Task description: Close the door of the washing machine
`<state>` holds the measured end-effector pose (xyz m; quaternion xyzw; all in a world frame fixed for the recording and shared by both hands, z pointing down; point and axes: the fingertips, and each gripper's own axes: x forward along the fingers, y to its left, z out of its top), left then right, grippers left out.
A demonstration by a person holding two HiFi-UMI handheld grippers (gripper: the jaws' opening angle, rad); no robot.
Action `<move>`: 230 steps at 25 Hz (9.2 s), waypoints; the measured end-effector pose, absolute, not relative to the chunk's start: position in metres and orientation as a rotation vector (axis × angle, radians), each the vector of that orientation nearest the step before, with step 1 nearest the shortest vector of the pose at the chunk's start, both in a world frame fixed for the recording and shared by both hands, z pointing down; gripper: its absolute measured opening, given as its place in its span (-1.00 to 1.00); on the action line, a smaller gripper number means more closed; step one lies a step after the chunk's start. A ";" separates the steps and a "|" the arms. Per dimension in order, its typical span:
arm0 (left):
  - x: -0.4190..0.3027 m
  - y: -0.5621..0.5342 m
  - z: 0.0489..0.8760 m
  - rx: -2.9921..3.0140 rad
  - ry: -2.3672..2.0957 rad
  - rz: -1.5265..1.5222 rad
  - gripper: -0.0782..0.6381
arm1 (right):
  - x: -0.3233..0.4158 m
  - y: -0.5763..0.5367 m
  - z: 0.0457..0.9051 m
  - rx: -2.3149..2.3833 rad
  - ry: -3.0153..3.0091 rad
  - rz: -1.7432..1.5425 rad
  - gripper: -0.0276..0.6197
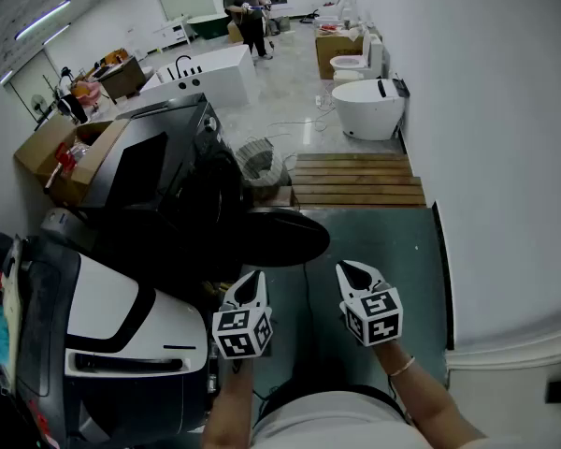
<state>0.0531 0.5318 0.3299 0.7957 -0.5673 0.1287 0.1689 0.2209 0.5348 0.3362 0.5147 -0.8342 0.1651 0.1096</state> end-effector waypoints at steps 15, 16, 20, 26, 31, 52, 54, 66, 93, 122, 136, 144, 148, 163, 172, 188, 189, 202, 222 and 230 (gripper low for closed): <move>0.066 0.537 0.326 2.233 -1.713 0.478 -0.71 | 0.248 0.537 0.333 1.508 -2.438 0.404 -0.88; 0.066 0.537 0.325 2.229 -1.722 0.480 -0.71 | 0.248 0.537 0.334 1.496 -2.444 0.412 -0.82; 0.064 0.538 0.327 2.229 -1.737 0.498 -0.57 | 0.244 0.543 0.340 1.457 -2.454 0.424 -0.75; 0.065 0.537 0.330 2.231 -1.729 0.540 -0.43 | 0.245 0.540 0.346 1.429 -2.447 0.433 -0.68; 0.059 0.528 0.339 2.213 -1.734 0.565 -0.34 | 0.241 0.525 0.350 1.415 -2.441 0.433 -0.62; -0.046 0.307 0.422 2.216 -1.627 0.769 -0.23 | 0.142 0.316 0.406 1.400 -2.325 0.434 -0.56; -0.058 0.278 0.435 2.220 -1.599 0.798 -0.23 | 0.128 0.292 0.415 1.395 -2.304 0.440 -0.56; -0.084 0.151 0.515 2.342 -1.300 1.174 -0.23 | 0.087 0.193 0.461 1.419 -2.182 0.516 -0.56; -0.072 0.087 0.586 2.469 -0.878 1.787 -0.34 | 0.081 0.140 0.504 1.460 -2.057 0.546 -0.53; -0.075 -0.006 0.596 2.271 -1.049 1.628 -0.34 | 0.036 -0.034 0.613 0.582 -2.068 -0.047 -0.43; -0.095 -0.099 0.601 2.021 -1.327 1.503 -0.33 | 0.003 -0.152 0.622 0.314 -2.131 -0.247 -0.60; -0.102 -0.135 0.607 1.890 -1.453 1.457 -0.32 | -0.010 -0.198 0.626 0.232 -2.212 -0.316 -0.58; -0.106 -0.146 0.610 1.840 -1.503 1.435 -0.31 | -0.017 -0.214 0.629 0.185 -2.224 -0.349 -0.58; -0.146 -0.193 0.613 1.697 -1.609 1.315 -0.29 | -0.071 -0.275 0.631 0.109 -2.216 -0.435 -0.56; -0.188 -0.231 0.614 1.611 -1.676 1.259 -0.29 | -0.125 -0.322 0.630 -0.015 -2.259 -0.499 -0.55; -0.242 -0.267 0.626 1.439 -1.806 1.163 -0.27 | -0.194 -0.368 0.639 -0.140 -2.302 -0.564 -0.55; -0.244 -0.267 0.626 1.428 -1.815 1.157 -0.27 | -0.197 -0.369 0.639 -0.146 -2.303 -0.567 -0.55; -0.257 -0.273 0.628 1.301 -1.892 1.133 -0.25 | -0.216 -0.377 0.641 -0.249 -2.320 -0.600 -0.55; -0.285 -0.281 0.632 1.158 -2.016 1.141 -0.23 | -0.255 -0.388 0.645 -0.291 -2.355 -0.707 -0.53; -0.287 -0.282 0.632 1.130 -2.031 1.128 -0.21 | -0.256 -0.388 0.647 -0.280 -2.362 -0.738 -0.55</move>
